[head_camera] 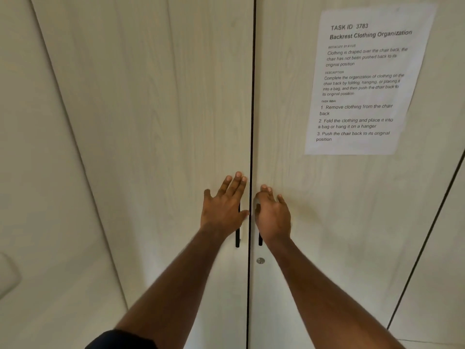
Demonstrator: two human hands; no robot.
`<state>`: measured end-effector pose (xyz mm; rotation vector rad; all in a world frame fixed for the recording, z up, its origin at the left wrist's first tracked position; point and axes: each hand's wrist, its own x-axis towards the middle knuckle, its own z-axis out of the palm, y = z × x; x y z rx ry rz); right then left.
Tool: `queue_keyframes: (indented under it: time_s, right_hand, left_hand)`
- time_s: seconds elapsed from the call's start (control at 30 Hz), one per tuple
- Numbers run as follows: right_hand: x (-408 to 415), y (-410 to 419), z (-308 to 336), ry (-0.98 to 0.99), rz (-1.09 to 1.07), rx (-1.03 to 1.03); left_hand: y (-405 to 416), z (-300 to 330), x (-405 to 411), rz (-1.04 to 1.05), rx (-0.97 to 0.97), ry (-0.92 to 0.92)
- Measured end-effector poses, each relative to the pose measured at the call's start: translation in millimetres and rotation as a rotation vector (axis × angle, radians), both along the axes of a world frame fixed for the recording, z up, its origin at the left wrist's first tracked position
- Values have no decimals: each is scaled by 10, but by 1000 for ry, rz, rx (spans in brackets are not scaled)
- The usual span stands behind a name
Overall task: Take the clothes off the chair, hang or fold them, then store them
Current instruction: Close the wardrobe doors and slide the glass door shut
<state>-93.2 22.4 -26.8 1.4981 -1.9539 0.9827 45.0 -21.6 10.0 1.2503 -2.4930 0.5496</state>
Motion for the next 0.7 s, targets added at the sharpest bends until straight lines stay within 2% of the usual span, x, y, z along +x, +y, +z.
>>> queue_keyframes:
  time_s: [0.13,0.23,0.3,0.37,0.43,0.6,0.7]
  right_hand:
    - [200,40,60,-94,-20,38]
    - [168,53,94,-75,-16,52]
    - [87,119,71,4,-11,120]
    - [-20,187,7,164,-51,232]
    - [-127,219,-28,264,-91,224]
    - [-202,41,33,331,-75,154]
    - [-244,-44,-38,301,-6,118]
  left_hand:
    - [42,-126,-64,65,-20,0]
    - [48,-104,-62,22,40,48]
    - [50,-63,-12,-19,66,40]
    - [-5,-56,81,-27,10,-35]
    - [-67,-52,152,-30,-70,-94]
    - [-158,-40,98,3,-120,-170]
    - [-262,-22,106,-1,-128,-198]
